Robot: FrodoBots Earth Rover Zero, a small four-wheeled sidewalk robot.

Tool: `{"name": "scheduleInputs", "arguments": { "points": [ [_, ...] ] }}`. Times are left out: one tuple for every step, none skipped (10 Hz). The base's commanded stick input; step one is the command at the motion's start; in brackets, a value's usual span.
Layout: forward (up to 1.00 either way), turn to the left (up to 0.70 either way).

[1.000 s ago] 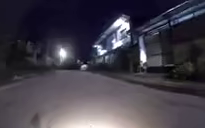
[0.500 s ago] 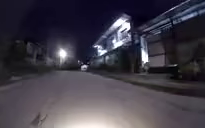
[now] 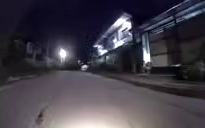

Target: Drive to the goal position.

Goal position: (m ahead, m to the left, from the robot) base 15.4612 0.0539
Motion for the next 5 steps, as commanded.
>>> {"name": "scheduleInputs", "arguments": {
  "points": [
    [0.5,0.0],
    [0.5,0.0],
    [0.5,0.0],
    [0.5,0.0],
    [0.5,0.0]
  ]
}}
